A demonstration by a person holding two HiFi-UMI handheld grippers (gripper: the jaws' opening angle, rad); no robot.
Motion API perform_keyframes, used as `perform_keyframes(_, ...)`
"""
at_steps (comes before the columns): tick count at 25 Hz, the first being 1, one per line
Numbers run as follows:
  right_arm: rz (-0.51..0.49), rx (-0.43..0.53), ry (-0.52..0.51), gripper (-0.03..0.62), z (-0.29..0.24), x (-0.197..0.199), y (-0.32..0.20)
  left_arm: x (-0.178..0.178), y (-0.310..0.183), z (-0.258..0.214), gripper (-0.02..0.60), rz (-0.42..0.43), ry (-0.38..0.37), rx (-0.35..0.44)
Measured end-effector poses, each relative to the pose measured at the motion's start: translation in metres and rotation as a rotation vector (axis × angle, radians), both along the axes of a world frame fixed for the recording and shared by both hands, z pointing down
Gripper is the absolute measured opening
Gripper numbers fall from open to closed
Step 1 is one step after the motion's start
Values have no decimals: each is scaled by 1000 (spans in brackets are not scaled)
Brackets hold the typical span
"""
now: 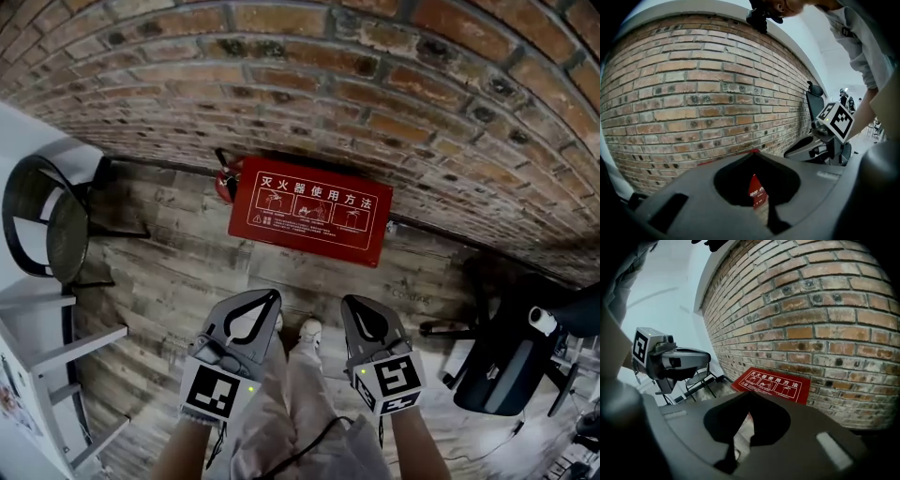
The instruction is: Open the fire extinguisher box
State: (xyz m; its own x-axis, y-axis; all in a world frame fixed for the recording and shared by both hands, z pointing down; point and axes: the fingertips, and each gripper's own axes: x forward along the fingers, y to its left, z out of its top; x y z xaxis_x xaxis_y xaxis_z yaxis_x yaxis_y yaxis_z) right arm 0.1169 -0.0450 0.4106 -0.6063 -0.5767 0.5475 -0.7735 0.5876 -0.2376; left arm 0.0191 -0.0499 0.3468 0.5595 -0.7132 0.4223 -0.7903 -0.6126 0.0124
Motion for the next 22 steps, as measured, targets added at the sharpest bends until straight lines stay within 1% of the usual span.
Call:
perform_keyframes(4, 8, -44, -27, 12, 33, -9, -4, -1, -6, 39, 0, -5, 19, -35)
perform_keyframes(5, 9, -60, -38, 31, 41, -12, -6, -1, -6, 49, -2, -1, 18, -45)
perform_keyframes(8, 28, -123, -75, 58, 68, -18, -11, -1, -6, 77, -2, 13, 14, -76)
perform_keyframes(10, 54, -164, -108, 77, 84, -21, -13, 0, -4, 94, -2, 25, 17, -97)
perform_keyframes(13, 88, -201, -161, 112, 104, -25, -16, 1, -3, 116, -2, 54, -1, -100)
perform_keyframes(15, 103, -216, -186, 127, 115, -28, -18, -1, -5, 130, -2, 57, -1, -107)
perform_keyframes(18, 139, -245, -227, 150, 131, -30, -23, -5, -8, 152, -2, 61, 7, -141)
perform_keyframes(22, 220, -291, -309, 170, 148, -31, -34, -11, -16, 177, -2, 83, -28, -155)
